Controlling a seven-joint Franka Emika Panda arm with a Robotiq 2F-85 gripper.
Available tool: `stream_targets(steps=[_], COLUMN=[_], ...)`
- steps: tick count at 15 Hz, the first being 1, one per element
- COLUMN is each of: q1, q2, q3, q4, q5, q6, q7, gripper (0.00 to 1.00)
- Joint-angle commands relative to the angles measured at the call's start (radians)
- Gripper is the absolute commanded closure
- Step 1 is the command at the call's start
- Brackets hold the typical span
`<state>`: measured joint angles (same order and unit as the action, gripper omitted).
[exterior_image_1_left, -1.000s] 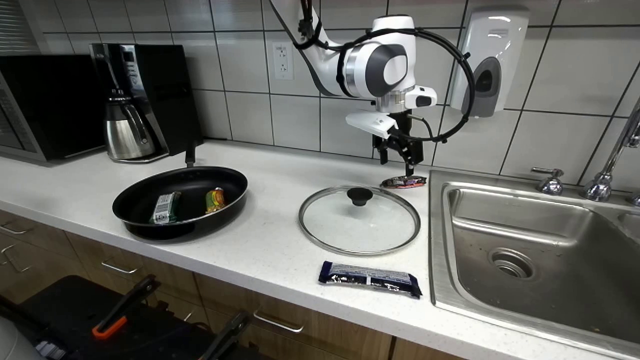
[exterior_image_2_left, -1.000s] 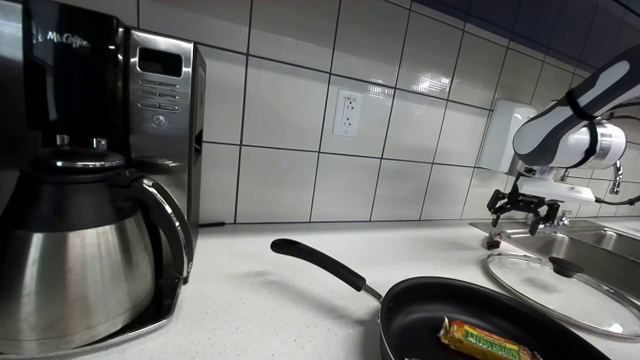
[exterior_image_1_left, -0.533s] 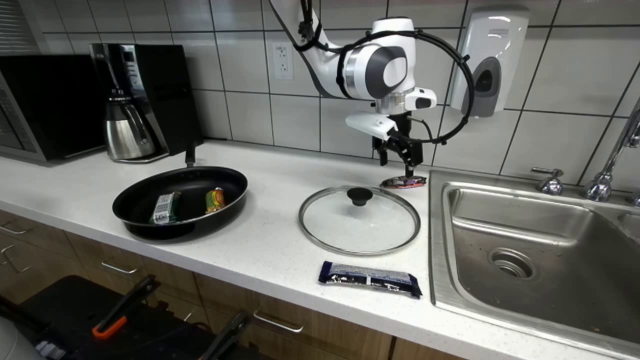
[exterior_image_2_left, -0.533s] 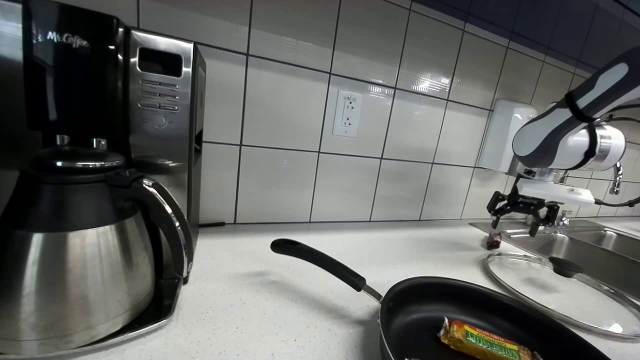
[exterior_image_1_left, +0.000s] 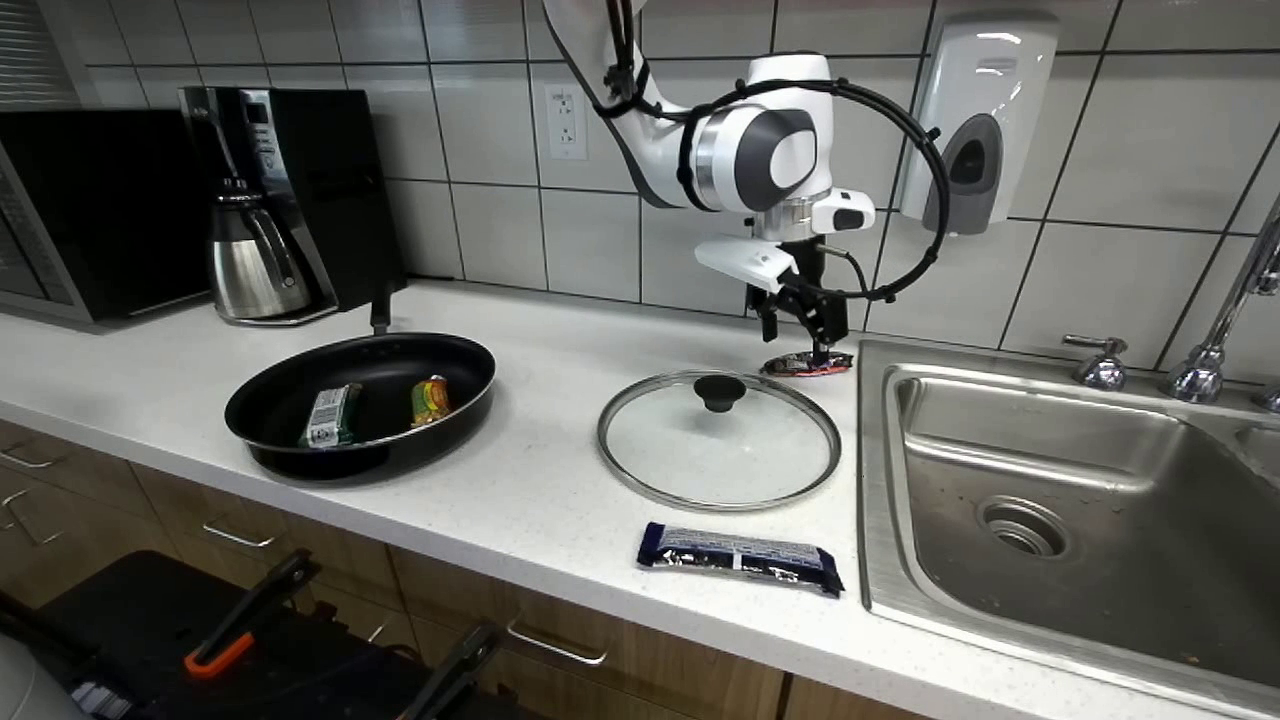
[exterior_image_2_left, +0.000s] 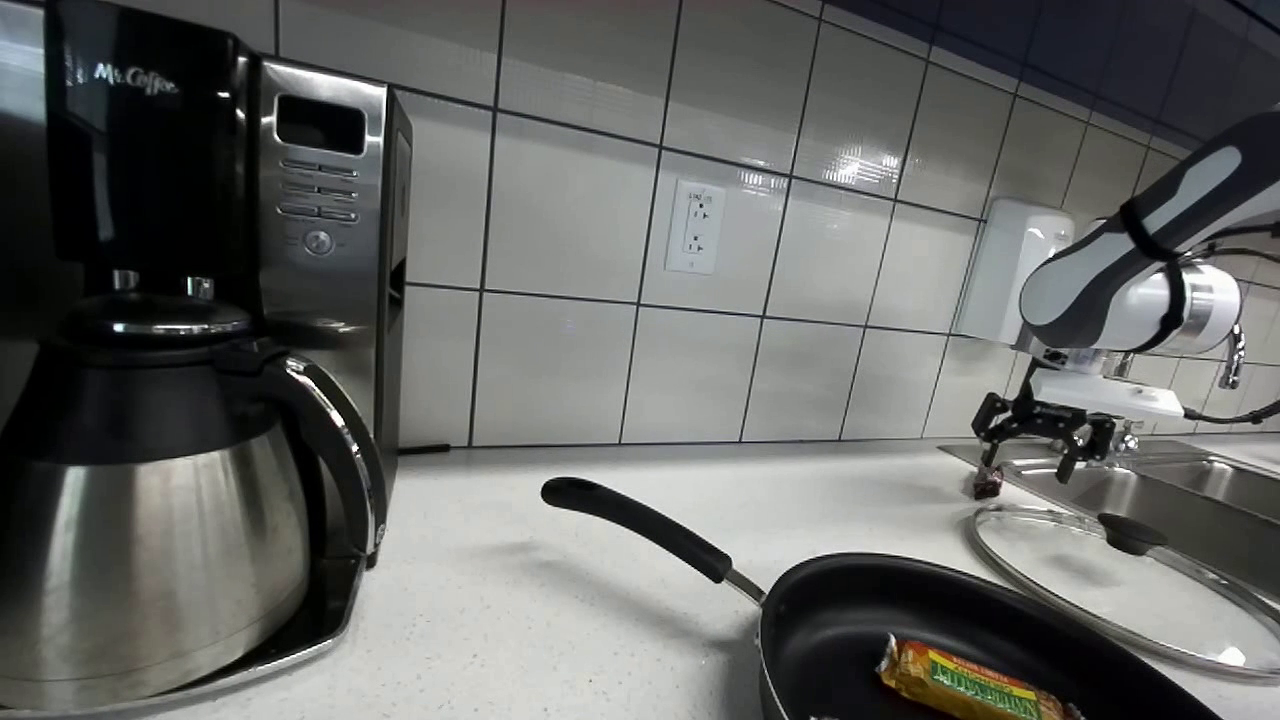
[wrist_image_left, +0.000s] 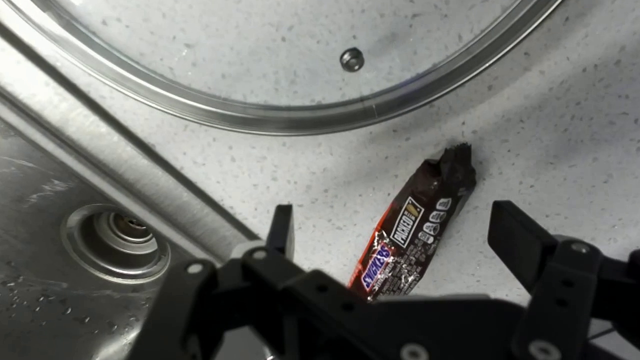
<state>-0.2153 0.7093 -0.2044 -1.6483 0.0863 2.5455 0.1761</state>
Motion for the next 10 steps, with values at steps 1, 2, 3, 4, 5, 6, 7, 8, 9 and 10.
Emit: stream_targets(steps=[1, 2, 3, 4, 5, 6, 7, 8, 9, 10], q1=[-0.034, -0.04, -0.045, -0.046, -0.05, -0.056, -0.061, -0.064, -0.067, -0.07], q2=[0.051, 0.062, 0.072, 0.081, 0.091, 0.1, 0.109, 0.12, 0.128, 0.136], q3=[0.019, 0.022, 0.025, 0.023, 0.024, 0.029, 0.034, 0.037, 0.04, 0.042], q4=[0.078, 0.09, 0.104, 0.117, 0.129, 0.142, 0.155, 0.168, 0.179, 0.19], q5=[0.021, 0.025, 0.03, 0.033, 0.036, 0.042, 0.051, 0.059, 0.066, 0.072], q6=[-0.022, -0.022, -0.025, -0.034, -0.034, -0.035, -0.037, -0.037, -0.037, -0.038], q7=[-0.01, -0.012, -0.013, -0.005, -0.005, -0.009, -0.008, -0.003, -0.003, -0.005], gripper=[0.0, 0.0, 0.0, 0.0, 0.0, 0.0, 0.0, 0.0, 0.0, 0.0])
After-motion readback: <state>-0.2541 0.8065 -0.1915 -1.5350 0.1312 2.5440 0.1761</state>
